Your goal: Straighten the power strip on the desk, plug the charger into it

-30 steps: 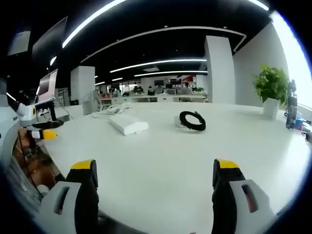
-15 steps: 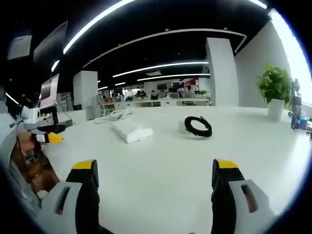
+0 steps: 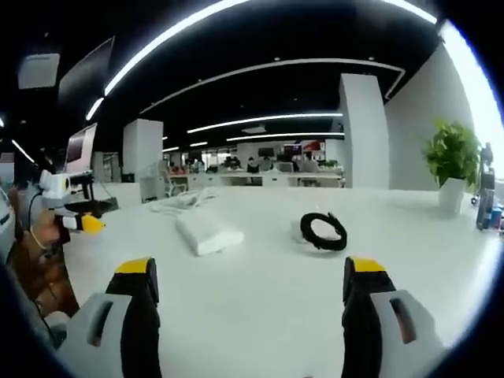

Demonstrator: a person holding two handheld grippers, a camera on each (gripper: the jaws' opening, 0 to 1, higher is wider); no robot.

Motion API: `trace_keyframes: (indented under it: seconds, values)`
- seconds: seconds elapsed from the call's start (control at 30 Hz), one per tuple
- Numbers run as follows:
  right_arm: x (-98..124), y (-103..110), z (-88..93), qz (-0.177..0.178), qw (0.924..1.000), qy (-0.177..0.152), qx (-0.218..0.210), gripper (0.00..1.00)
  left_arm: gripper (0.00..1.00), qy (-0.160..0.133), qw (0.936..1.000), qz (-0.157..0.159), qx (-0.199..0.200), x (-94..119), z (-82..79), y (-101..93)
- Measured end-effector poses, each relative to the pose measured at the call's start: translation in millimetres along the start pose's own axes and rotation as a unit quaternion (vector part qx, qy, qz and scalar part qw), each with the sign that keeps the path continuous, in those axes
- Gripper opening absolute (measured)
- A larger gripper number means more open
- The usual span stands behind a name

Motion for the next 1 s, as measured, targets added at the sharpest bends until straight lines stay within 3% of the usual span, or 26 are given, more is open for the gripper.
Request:
trace_keyframes:
  seconds: [0.23, 0.67, 1.0]
  values:
    - [-21.2, 0.8, -0.1, -0.019, 0.9996, 0.004, 0.023, 1.00, 0.99, -0.001, 0.9999, 0.014, 0.000, -15.6, -3.3, 10.6]
    - [-40.1, 6.1, -2.1, -0.055, 0.9982, 0.015, 0.018, 0.97, 0.99, -0.009, 0.9994, 0.032, -0.004, -36.0, -8.6, 14.1]
    - [-58.8, 13.1, -9.7, -0.056, 0.9982, 0.015, 0.019, 0.96, 0.99, -0.024, 0.9988, 0.041, 0.011, -59.9, -14.9, 31.0]
Point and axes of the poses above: the point that each gripper's makers call its tool centre point, and the gripper's own axes: x roughly backward along the fingers, y roughly to its left, z roughly out of its underside, the point moved 7 cm from there along x, roughly backward along the fingers, and after that the axes turned 9 degrees about y, right-handed, at the moved point
